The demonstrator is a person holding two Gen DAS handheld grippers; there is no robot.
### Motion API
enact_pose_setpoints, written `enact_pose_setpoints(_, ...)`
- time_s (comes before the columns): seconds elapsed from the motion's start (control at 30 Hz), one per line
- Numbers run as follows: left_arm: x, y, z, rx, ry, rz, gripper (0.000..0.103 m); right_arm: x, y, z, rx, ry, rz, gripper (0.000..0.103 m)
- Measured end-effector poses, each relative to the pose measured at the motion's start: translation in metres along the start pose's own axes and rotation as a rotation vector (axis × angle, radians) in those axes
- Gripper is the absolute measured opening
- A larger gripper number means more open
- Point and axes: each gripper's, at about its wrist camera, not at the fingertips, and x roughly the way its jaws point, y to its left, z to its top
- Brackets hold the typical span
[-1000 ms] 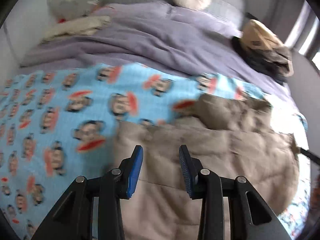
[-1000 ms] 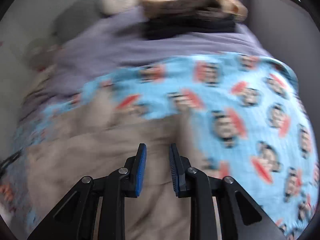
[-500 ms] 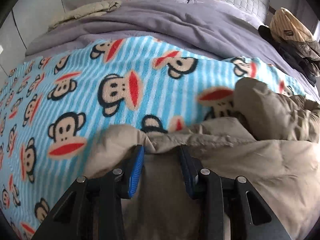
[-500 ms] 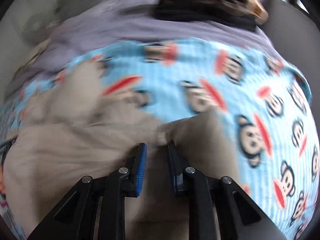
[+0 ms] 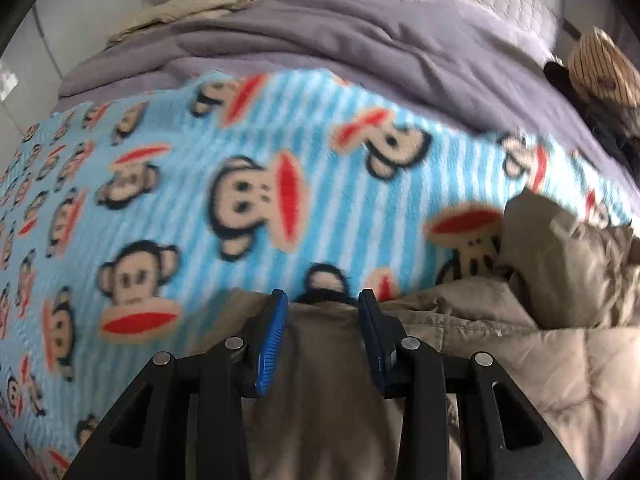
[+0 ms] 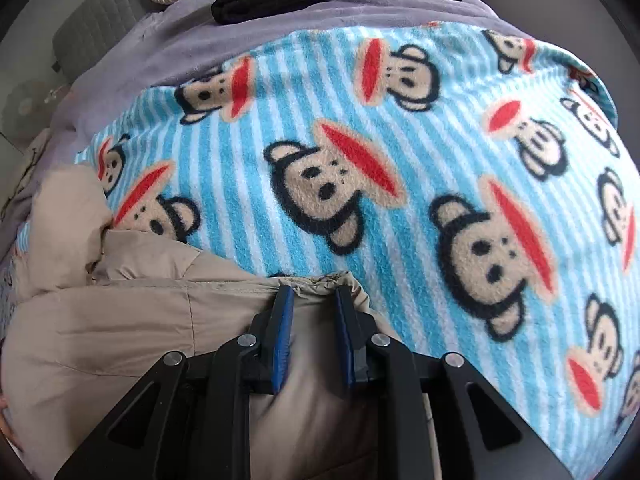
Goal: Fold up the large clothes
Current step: 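Lift the hem with both tools and fold it toward the collar, then open both tools and release the folded jacket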
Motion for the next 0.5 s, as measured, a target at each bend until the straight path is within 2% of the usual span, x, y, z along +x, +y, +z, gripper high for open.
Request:
enact_pose_setpoints(0.1,-0.026,0.013,0.001,0.018,-0.014,0.003,0.039,-0.022,0.001,0.007,0.04,-0.011,0.015,0.026)
enact_pose_setpoints(0.17,-0.045,0.017,-0.005,0.052,-0.02,-0.002,0.039,-0.04,0.002,0.0,0.057,-0.034,0.032,0.041)
enact_pose_setpoints(0.23,-0.065,0.017,-0.018,0.083,-0.013,-0.014,0.039,-0.059,0.004,-0.012,0.057,-0.046,0.054,0.051)
enact_pose_setpoints(0.27,-0.073,0.017,-0.026,0.093,-0.004,-0.021,0.039,-0.068,0.005,-0.019,0.054,-0.049,0.063,0.053)
enact_pose_setpoints(0.3,-0.081,0.018,-0.036,0.099,0.011,-0.027,0.043,-0.076,0.006,-0.024,0.05,-0.049,0.073,0.053)
enact_pose_setpoints(0.33,-0.087,0.018,-0.043,0.1,0.022,-0.032,0.058,-0.084,0.006,-0.033,0.049,-0.046,0.086,0.053)
enact_pose_setpoints(0.4,-0.099,0.02,-0.062,0.089,0.04,-0.045,0.078,-0.1,0.005,-0.05,0.059,-0.037,0.118,0.057)
enact_pose_setpoints(0.43,-0.104,0.019,-0.07,0.085,0.042,-0.047,0.081,-0.109,0.003,-0.063,0.068,-0.034,0.128,0.063)
enact_pose_setpoints(0.5,-0.112,0.016,-0.087,0.088,0.061,-0.049,0.081,-0.12,0.001,-0.077,0.08,-0.026,0.153,0.066)
